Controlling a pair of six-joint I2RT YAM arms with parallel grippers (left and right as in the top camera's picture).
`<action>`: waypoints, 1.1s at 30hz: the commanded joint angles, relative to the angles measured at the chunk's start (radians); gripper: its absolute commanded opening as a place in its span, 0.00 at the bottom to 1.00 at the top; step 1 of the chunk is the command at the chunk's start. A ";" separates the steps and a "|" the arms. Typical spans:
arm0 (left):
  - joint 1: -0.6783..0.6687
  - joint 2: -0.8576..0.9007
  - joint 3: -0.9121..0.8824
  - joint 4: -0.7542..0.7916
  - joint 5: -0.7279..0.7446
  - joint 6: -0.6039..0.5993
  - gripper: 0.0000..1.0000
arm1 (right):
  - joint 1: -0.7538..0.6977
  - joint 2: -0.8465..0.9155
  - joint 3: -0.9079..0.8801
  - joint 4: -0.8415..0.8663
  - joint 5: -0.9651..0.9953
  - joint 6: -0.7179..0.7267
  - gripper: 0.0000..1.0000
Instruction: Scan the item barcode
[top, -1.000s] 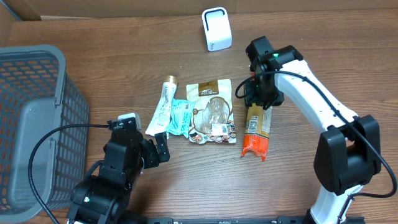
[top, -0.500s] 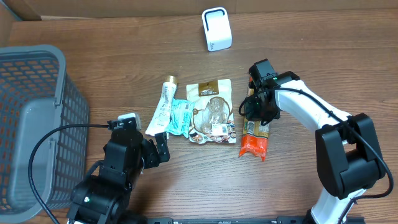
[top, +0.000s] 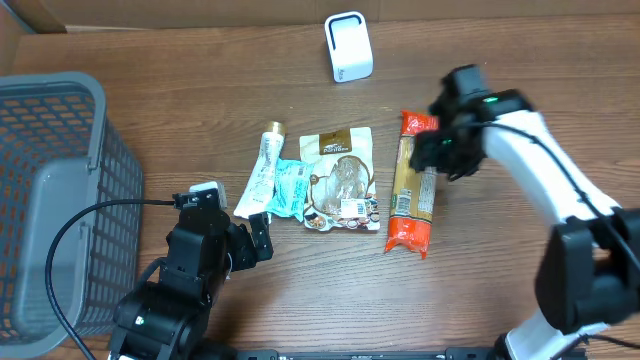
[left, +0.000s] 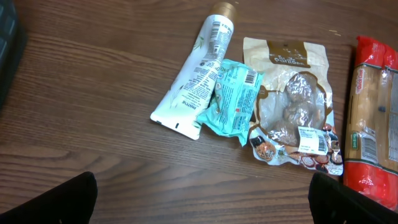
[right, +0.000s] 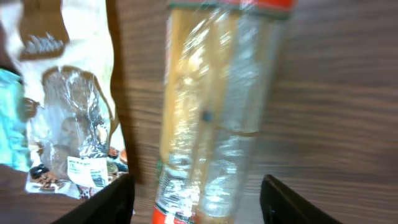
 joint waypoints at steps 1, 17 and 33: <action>0.000 0.002 -0.004 0.003 -0.014 -0.017 1.00 | -0.097 -0.014 -0.032 0.021 -0.154 -0.121 0.68; 0.000 0.002 -0.004 0.003 -0.014 -0.017 1.00 | -0.193 0.061 -0.378 0.445 -0.430 -0.129 0.79; 0.000 0.002 -0.004 0.003 -0.014 -0.017 1.00 | -0.179 0.262 -0.377 0.608 -0.590 -0.047 0.21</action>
